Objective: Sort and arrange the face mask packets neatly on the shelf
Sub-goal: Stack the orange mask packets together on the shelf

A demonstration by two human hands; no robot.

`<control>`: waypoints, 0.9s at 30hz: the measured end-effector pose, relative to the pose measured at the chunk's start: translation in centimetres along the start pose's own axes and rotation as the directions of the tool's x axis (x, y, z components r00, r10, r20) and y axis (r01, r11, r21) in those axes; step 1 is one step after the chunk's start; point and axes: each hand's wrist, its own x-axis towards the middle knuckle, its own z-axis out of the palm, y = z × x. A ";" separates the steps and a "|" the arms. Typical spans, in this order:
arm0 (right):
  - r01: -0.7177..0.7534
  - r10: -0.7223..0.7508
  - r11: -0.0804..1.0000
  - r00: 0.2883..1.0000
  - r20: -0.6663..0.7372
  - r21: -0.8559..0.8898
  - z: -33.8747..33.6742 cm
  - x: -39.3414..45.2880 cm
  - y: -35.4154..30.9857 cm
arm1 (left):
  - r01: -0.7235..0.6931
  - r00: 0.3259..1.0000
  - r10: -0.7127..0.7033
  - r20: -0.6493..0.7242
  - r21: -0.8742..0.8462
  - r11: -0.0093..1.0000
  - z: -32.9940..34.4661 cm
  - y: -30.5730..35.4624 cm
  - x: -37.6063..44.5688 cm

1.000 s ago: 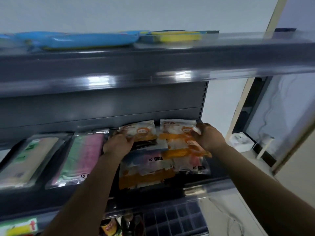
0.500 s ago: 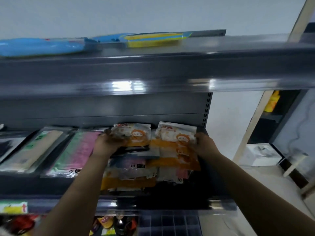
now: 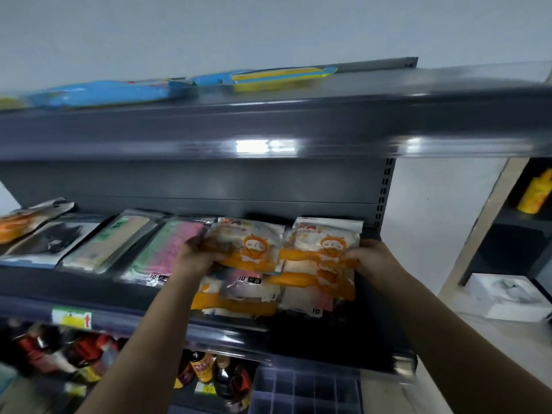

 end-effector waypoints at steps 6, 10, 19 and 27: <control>0.015 -0.015 1.000 0.998 0.053 -0.002 0.7 -1.4 0.3 | 0.067 0.998 -0.067 -0.013 -0.006 0.998 -0.9 -0.3 -2.4; 0.079 -0.082 0.995 0.996 0.047 0.069 1.0 -2.3 0.2 | 0.114 0.992 -0.117 -0.044 -0.070 0.991 -1.5 -0.7 -3.1; 0.270 -0.265 0.961 0.961 -0.079 0.062 2.2 -4.4 0.5 | 0.119 0.991 -0.126 -0.051 -0.127 0.985 -2.9 -1.1 -7.2; 0.252 -0.248 0.938 0.968 -0.046 0.237 4.1 -4.6 0.1 | -0.105 0.973 0.077 -0.217 -0.120 0.987 -6.7 -2.3 -9.6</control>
